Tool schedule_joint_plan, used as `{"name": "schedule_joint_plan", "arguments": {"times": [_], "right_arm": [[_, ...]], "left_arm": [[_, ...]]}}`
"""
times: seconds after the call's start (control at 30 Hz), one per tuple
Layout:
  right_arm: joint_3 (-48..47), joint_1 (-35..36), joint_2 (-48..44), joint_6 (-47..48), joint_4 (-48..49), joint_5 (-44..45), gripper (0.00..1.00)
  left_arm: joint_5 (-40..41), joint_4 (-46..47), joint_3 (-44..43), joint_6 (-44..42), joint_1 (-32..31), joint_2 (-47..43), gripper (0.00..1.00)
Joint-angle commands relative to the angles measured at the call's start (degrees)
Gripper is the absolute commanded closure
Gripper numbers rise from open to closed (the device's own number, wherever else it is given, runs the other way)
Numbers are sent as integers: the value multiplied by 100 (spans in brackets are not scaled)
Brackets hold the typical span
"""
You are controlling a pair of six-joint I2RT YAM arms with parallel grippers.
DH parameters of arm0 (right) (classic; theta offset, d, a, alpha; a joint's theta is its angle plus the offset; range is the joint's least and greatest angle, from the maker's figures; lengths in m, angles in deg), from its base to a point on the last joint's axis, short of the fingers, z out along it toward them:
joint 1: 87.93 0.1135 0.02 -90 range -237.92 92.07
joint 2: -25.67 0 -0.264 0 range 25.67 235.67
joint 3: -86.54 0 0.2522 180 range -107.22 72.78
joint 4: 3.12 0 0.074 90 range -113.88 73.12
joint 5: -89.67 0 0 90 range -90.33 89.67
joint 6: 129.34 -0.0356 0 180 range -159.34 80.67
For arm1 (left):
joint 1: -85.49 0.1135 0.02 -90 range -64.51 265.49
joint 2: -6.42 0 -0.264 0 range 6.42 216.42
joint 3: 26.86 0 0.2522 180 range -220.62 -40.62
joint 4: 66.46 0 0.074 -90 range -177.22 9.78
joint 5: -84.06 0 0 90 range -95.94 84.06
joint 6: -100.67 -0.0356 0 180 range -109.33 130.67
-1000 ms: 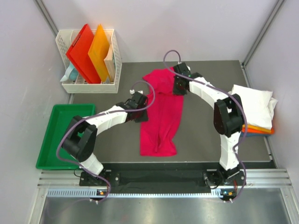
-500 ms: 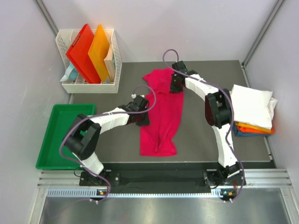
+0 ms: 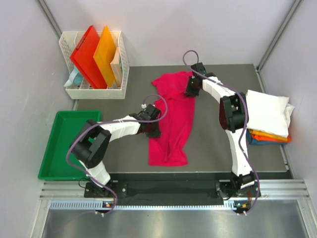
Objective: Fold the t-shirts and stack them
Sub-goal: Rotate the tshirt 90 degrees
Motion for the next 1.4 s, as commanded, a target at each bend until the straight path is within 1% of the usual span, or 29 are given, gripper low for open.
{"name": "schedule_joint_plan", "arguments": {"times": [0.0, 0.03, 0.13, 0.17, 0.2, 0.23, 0.27, 0.3, 0.33, 0.37, 0.4, 0.47, 0.5, 0.53, 0.6, 0.63, 0.67, 0.7, 0.73, 0.77, 0.8, 0.87, 0.9, 0.97, 1.0, 1.07, 1.13, 1.3, 1.37], "right_arm": [[-233, -157, 339, -4, -30, 55, 76], [-242, -174, 357, -4, -22, 29, 76], [-251, -157, 278, 145, 39, -85, 76], [-207, -139, 191, 207, 188, -103, 76], [-129, -113, -123, 294, 285, -103, 75], [90, -43, -327, 321, 408, -60, 73], [214, -8, -555, 330, 609, 2, 66], [337, 36, -1044, 330, 707, 72, 63], [582, 115, -1293, 322, 795, 142, 59], [688, 168, -1539, 365, 909, 195, 53], [785, 230, -1994, 418, 901, 283, 51], [1005, 458, -2401, 619, 718, 669, 47], [1102, 554, -2760, 699, 621, 810, 46], [1346, 738, -2929, 769, 498, 968, 46], [1777, 1045, -3456, 884, 453, 987, 49], [2275, 1152, -3623, 893, 462, 996, 53], [2541, 1283, -3964, 893, 453, 1048, 54], [3136, 1546, -4133, 867, 453, 1144, 56], [3446, 1679, -4326, 849, 531, 1241, 58], [3754, 1837, -4676, 779, 558, 1390, 59], [4349, 2117, -4862, 709, 593, 1704, 59], [4888, 2321, -5423, 395, 655, 2013, 60], [5439, 2426, -5626, 279, 681, 2154, 60], [5978, 2489, -6292, -1, 927, 2138, 61], [6372, 2541, -6470, -64, 954, 2069, 62], [6577, 2559, -6761, -126, 779, 1849, 63], [6841, 2743, -6867, -257, 577, 1813, 63], [7526, 3331, -7271, -723, 576, 1918, 64], [7606, 3499, -7386, -926, 637, 1945, 63]], "left_arm": [[-1, -419, 242, 161, -144, 86, 80], [155, -454, 268, 170, -170, 95, 80], [262, -455, 373, 222, -223, 16, 81], [306, -428, 391, 231, -232, -54, 81], [341, -289, 435, 223, -258, -263, 81], [472, -218, 496, 214, -267, -405, 80], [543, -139, 523, 196, -285, -554, 77], [622, -25, 567, 153, -294, -886, 73], [710, 20, 567, 126, -294, -1046, 71], [859, 46, 558, 91, -294, -1326, 66], [921, 64, 532, -5, -294, -1433, 65], [1044, 64, 488, -93, -294, -1723, 62], [1062, 64, 471, -155, -294, -1794, 62], [1071, 38, 453, -173, -294, -1865, 62], [1062, -6, 444, -199, -294, -2005, 63], [1027, -24, 461, -182, -294, -2032, 64], [992, -6, 479, -156, -294, -2093, 65], [931, 20, 549, -138, -294, -2120, 66], [922, 46, 584, -112, -294, -2146, 67], [887, 99, 637, -77, -294, -2199, 67], [843, 143, 724, -68, -294, -2217, 68], [799, 204, 787, -68, -302, -2278, 69], [781, 205, 813, -76, -302, -2296, 69], [711, 196, 822, -111, -311, -2348, 69], [676, 187, 839, -129, -320, -2366, 70], [667, 161, 857, -155, -355, -2436, 70], [710, 126, 918, -147, -390, -2480, 70], [649, 143, 1059, -85, -417, -2472, 71], [605, 161, 1094, -76, -425, -2419, 71]]}}
